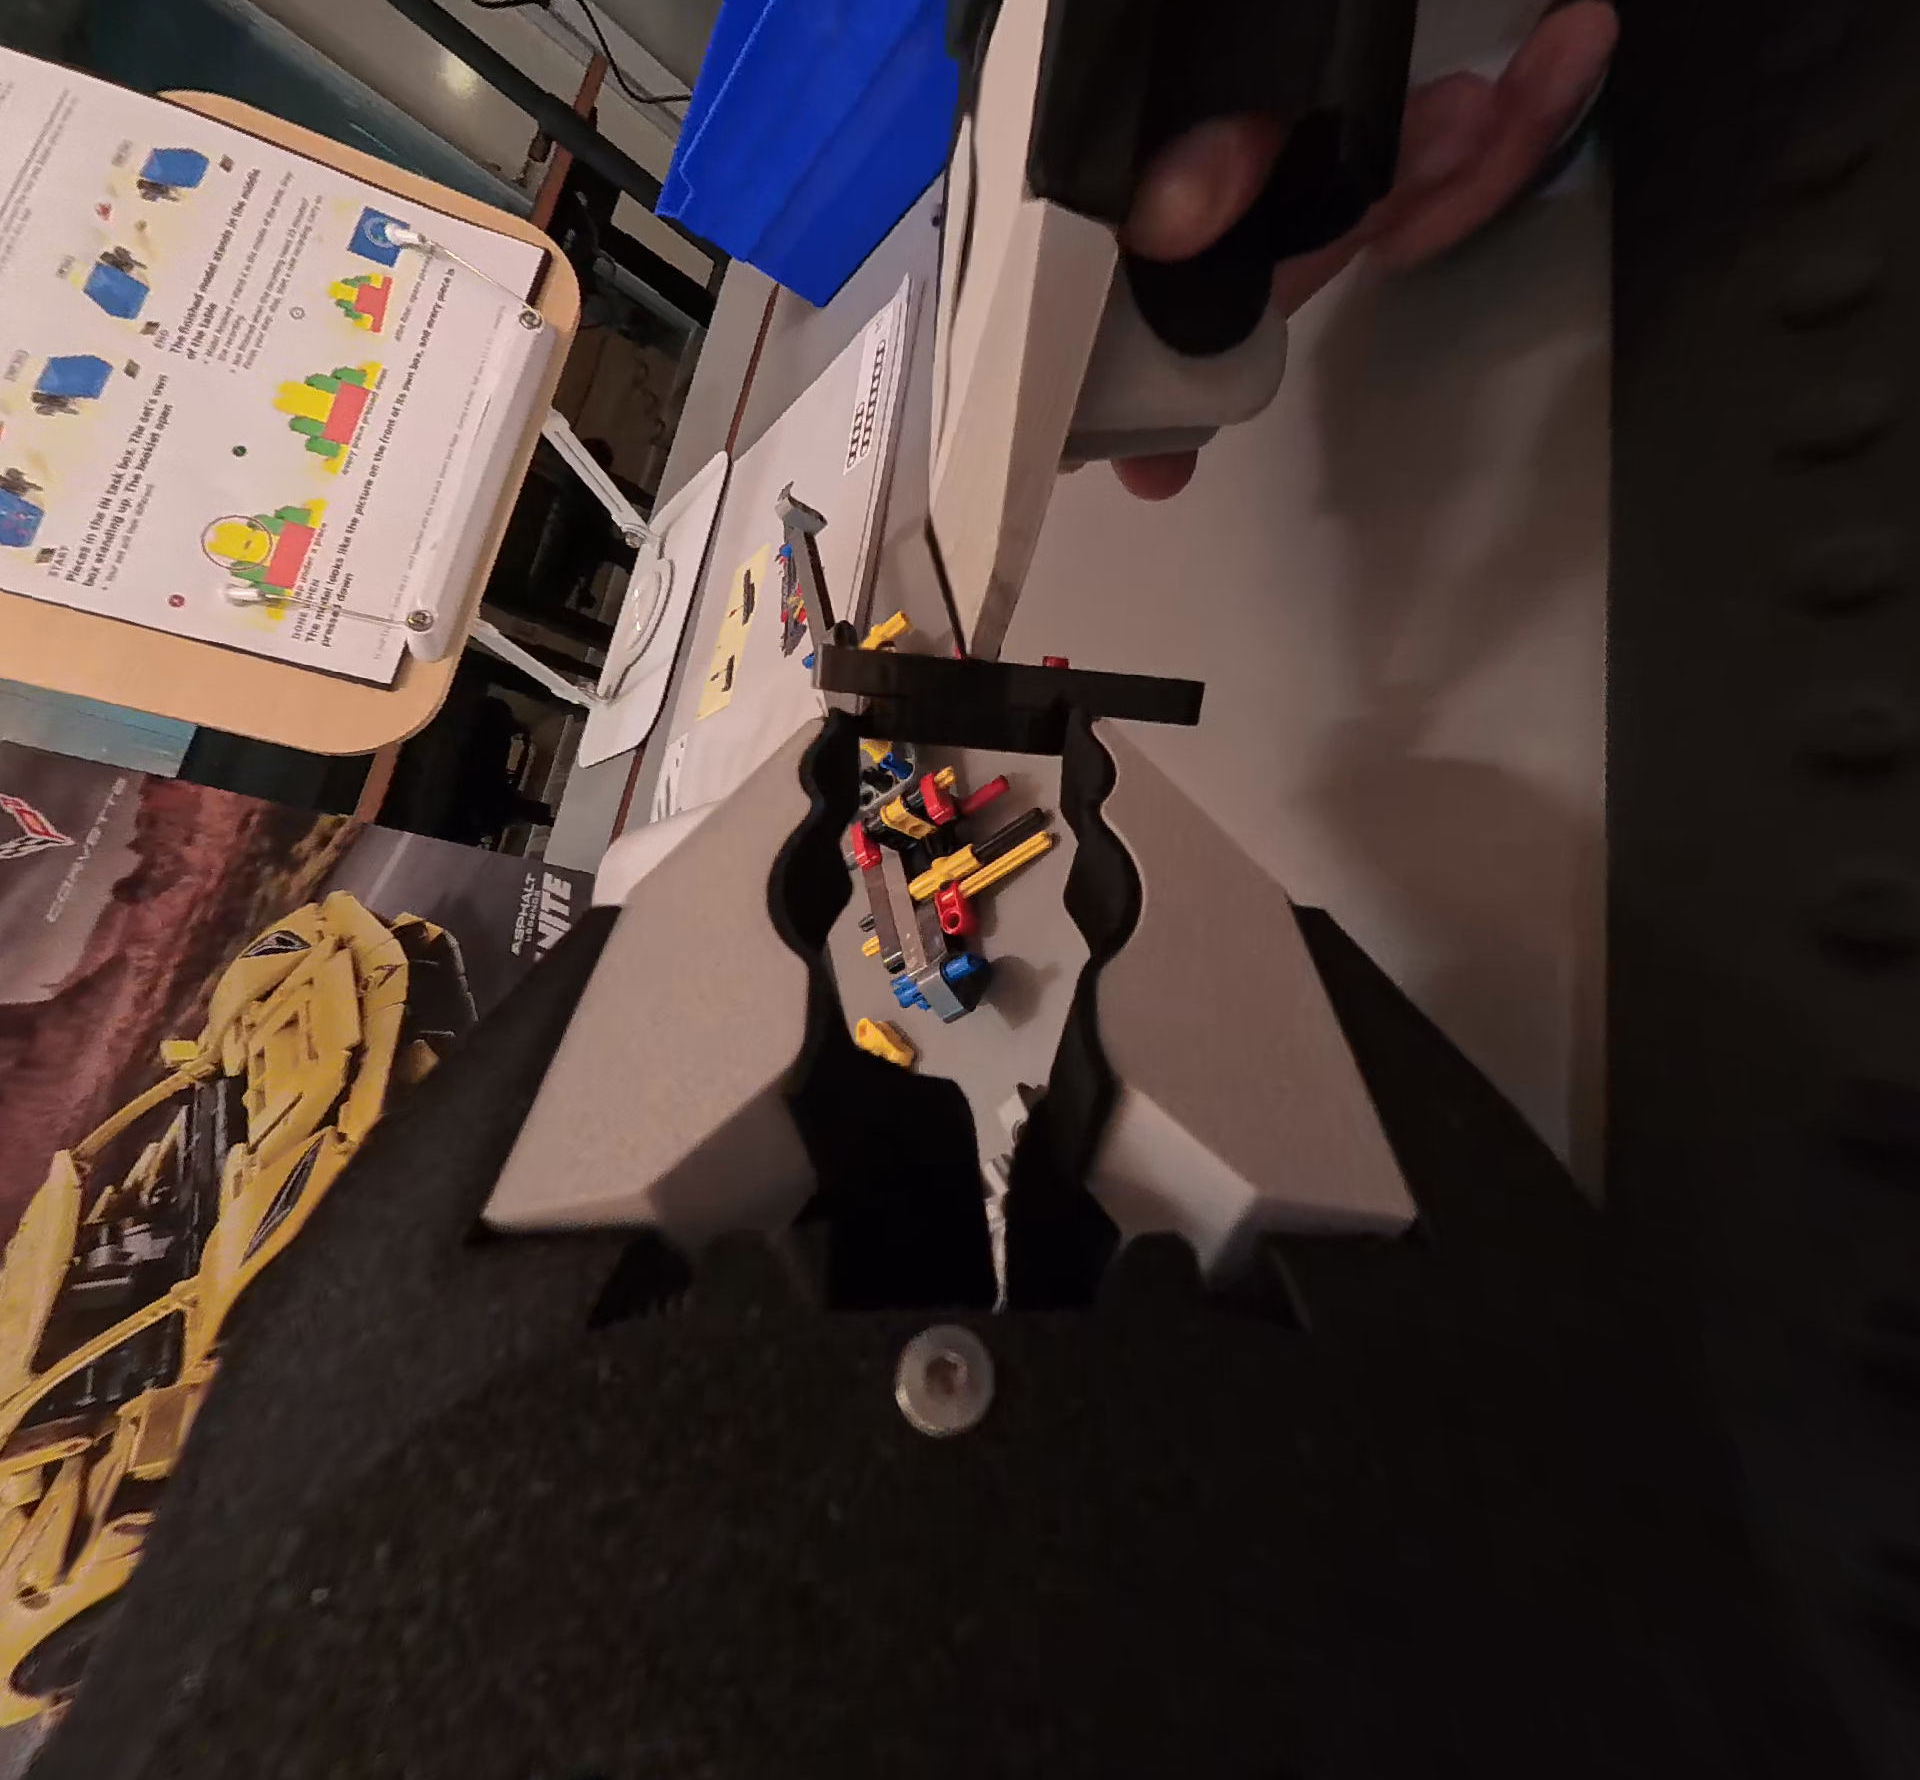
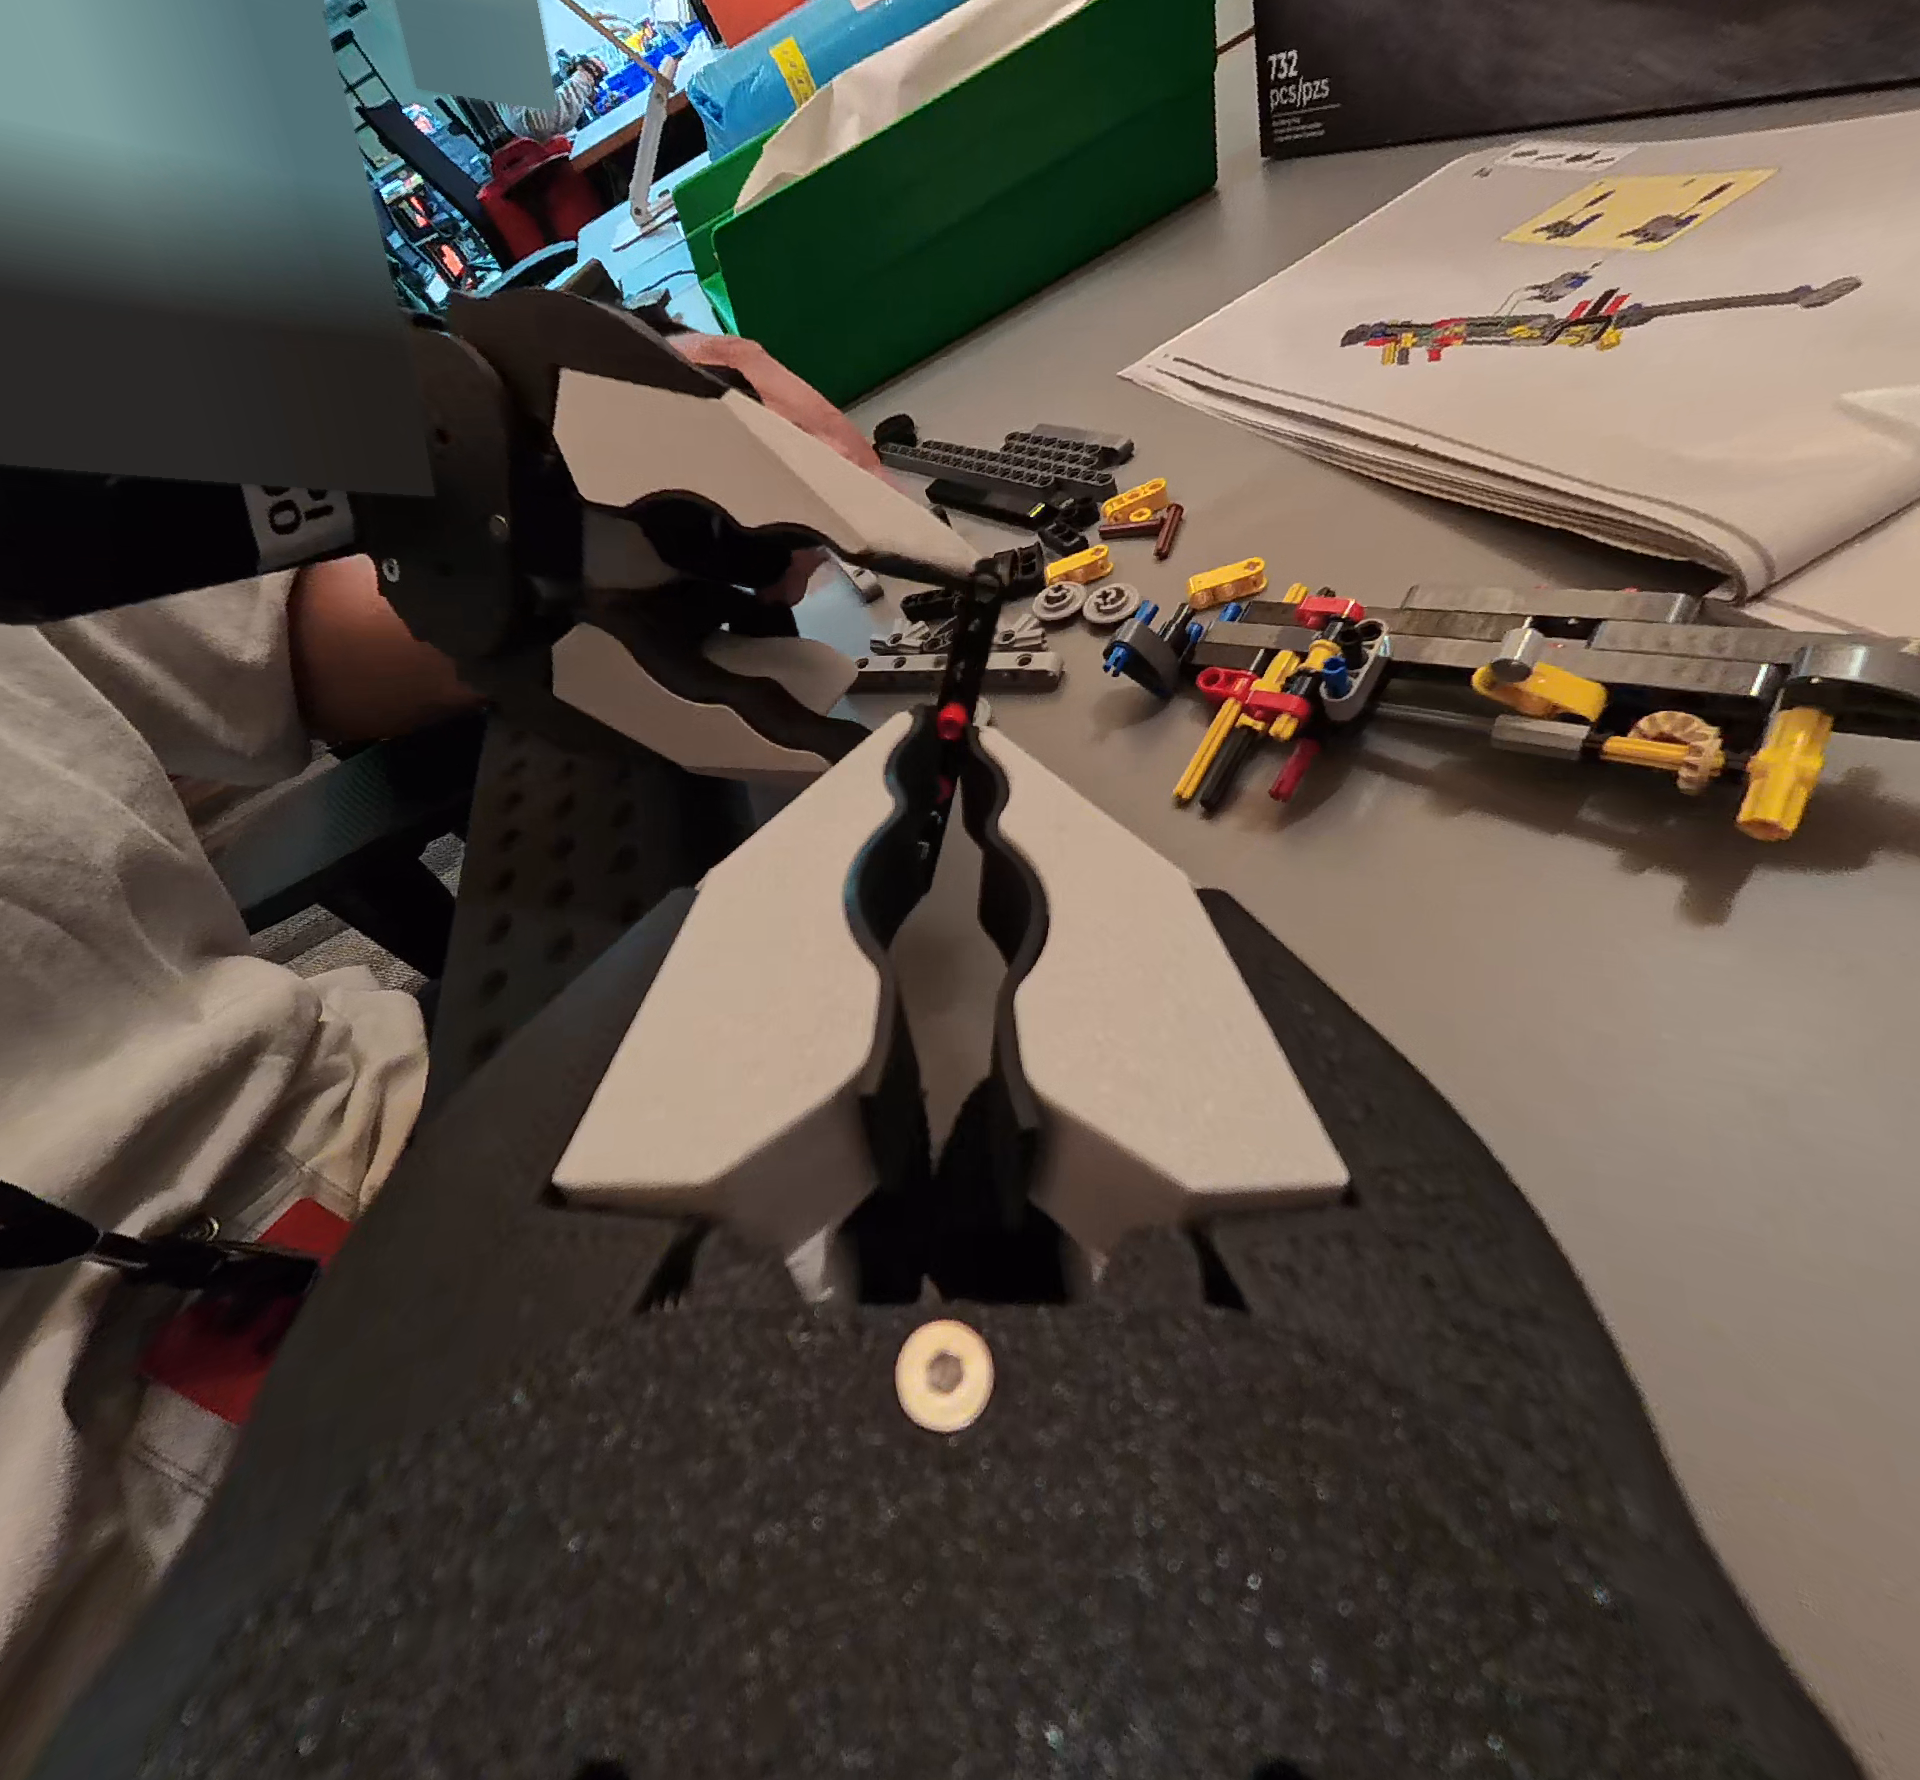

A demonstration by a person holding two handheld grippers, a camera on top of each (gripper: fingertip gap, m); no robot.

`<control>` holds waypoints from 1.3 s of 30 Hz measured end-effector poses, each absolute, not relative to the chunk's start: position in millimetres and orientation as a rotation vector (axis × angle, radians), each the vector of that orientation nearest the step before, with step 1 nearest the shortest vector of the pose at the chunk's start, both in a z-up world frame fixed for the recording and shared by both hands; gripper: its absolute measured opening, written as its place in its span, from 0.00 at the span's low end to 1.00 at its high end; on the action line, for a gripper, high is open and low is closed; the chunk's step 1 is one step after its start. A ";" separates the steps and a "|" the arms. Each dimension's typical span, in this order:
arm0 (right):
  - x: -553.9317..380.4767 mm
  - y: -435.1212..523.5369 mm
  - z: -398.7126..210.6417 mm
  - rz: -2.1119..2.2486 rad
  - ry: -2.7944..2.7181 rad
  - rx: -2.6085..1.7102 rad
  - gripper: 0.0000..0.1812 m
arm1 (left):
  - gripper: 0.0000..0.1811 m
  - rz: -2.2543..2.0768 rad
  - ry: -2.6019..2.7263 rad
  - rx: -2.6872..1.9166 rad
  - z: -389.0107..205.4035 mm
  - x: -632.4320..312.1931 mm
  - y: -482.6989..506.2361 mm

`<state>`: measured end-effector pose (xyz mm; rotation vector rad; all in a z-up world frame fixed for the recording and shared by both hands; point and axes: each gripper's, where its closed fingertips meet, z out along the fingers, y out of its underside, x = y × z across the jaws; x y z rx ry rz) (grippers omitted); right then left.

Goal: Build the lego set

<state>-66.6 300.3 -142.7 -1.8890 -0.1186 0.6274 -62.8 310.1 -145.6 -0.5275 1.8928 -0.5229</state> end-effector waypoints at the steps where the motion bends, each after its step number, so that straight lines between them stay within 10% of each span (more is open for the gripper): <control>1: -67.0 300.2 -143.1 0.629 -0.121 -1.891 0.01 | 0.20 -0.517 1.893 -0.528 -145.9 -62.8 309.9; 10: -63.9 300.1 -137.1 0.719 -0.066 -1.841 0.02 | 0.21 -0.618 1.877 -0.582 -142.0 -60.8 308.6; 17: -81.1 285.2 -94.7 1.448 0.027 -1.548 0.21 | 0.21 -1.004 1.788 -0.580 -105.0 -73.4 286.2; 39: -94.6 281.6 -93.7 1.461 -0.071 -1.593 0.12 | 0.21 -0.913 1.727 -0.549 -97.7 -73.2 281.8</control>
